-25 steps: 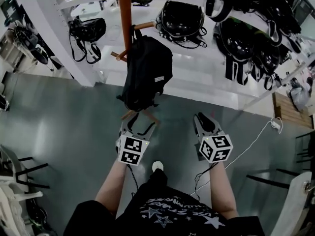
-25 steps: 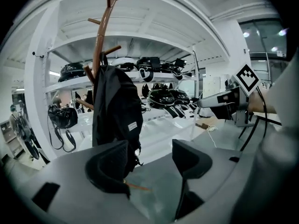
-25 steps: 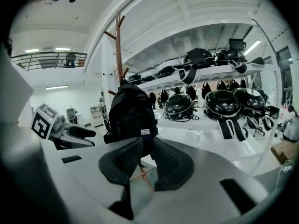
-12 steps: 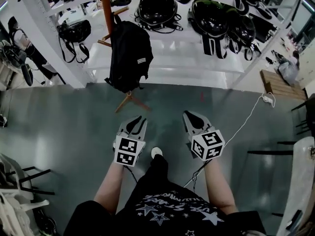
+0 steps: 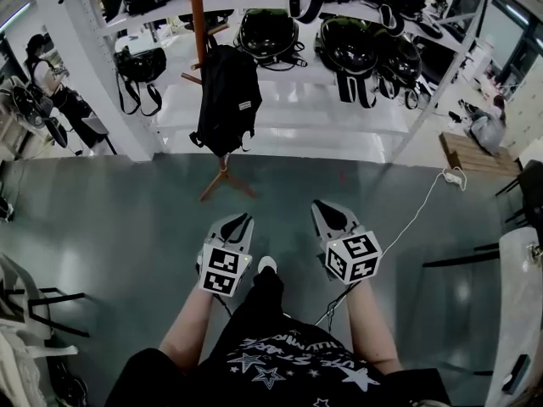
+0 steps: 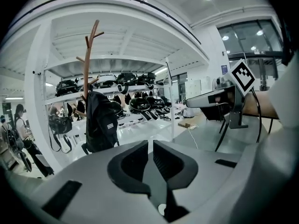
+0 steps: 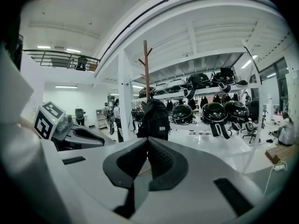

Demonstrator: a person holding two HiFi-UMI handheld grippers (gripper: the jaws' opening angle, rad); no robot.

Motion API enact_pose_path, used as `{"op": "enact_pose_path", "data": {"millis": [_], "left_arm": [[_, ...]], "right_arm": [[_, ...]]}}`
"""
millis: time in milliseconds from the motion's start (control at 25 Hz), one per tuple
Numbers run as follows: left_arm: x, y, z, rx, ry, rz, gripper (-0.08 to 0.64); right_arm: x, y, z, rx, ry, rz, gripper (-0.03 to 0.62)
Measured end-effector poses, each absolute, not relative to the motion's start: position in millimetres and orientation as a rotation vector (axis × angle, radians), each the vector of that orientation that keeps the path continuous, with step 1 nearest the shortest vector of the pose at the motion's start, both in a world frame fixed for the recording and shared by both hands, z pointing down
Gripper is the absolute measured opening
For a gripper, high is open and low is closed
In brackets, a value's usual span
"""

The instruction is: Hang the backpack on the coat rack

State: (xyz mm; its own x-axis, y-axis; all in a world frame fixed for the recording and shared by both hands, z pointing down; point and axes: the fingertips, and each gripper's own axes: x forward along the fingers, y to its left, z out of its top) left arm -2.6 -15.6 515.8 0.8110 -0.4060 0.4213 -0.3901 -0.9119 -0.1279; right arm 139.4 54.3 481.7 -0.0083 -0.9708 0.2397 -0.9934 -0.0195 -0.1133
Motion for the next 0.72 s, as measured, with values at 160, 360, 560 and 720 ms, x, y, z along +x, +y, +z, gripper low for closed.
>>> {"op": "enact_pose_path", "data": {"millis": [160,360,560,720], "left_arm": [[-24,12,508,-2.901,0.675,-0.717,0.037],[-40,36,482,-2.879,0.645,-0.652,0.034],[-37,38,469,-2.848,0.632,-0.628,0.032],[-43,22,465,-2.863,0.635,-0.585,0.028]], "right_arm": [[122,82,477,2.159,-2.165,0.4,0.011],[106,106,474,2.202,-2.177,0.432,0.011],[107,108,467,2.217,-2.179,0.426,0.011],[100,85,462,2.239,-2.188,0.418,0.011]]}}
